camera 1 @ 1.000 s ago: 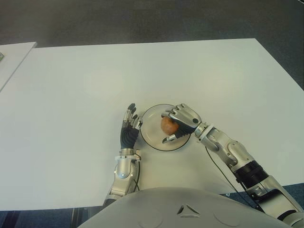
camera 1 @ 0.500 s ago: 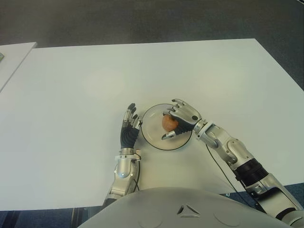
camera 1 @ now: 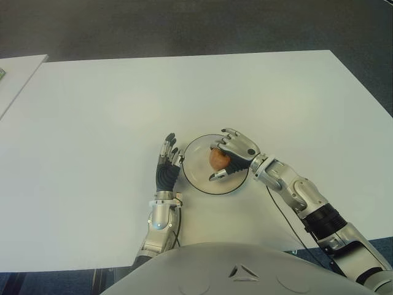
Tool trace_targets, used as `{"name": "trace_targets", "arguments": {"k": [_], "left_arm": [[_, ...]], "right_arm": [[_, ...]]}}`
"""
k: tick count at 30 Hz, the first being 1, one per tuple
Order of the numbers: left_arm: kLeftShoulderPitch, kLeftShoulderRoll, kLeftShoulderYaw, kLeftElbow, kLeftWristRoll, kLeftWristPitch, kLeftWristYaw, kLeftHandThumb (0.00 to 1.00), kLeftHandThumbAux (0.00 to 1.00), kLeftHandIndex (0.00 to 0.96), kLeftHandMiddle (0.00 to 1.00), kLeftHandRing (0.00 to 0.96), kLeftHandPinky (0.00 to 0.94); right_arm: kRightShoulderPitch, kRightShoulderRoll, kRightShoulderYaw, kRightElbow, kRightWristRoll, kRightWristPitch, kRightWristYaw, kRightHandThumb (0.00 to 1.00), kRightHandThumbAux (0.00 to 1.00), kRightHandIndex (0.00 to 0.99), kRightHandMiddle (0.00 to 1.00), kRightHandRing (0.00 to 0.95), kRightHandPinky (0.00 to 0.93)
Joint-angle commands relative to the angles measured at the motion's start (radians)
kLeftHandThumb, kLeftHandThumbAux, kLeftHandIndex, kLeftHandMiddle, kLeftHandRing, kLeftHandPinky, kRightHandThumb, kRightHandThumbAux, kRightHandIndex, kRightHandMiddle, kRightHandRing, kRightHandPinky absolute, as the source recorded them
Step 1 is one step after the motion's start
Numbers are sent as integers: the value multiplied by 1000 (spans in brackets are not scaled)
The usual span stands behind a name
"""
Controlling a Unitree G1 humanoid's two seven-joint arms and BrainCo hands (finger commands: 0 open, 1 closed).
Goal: Put the apples into the plate.
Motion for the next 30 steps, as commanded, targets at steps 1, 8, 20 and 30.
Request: {"name": "trace_targets", "arguments": {"k": [1, 8, 20, 30], "left_arm": [[24, -94, 1, 74, -15, 11, -5, 24, 577, 15, 3, 0, 25], [22, -93, 1, 71, -19, 18, -9, 25, 573, 17, 7, 1, 35], [30, -97, -2, 64, -25, 17, -10, 32, 573, 28, 19, 12, 40], [33, -98, -4, 62, -25, 14, -10, 39, 565, 33, 24, 15, 43]], "right_arm": [[8, -10, 13, 0, 7, -12, 17, 146, 239, 0, 0, 0, 0], [10, -9, 12, 1, 21, -18, 15, 142, 235, 0, 0, 0, 0], [15, -13, 8, -7, 40, -29, 14, 128, 230, 0, 0, 0, 0], [18, -15, 3, -10, 51, -28, 10, 128, 231, 0, 0, 0, 0]]}}
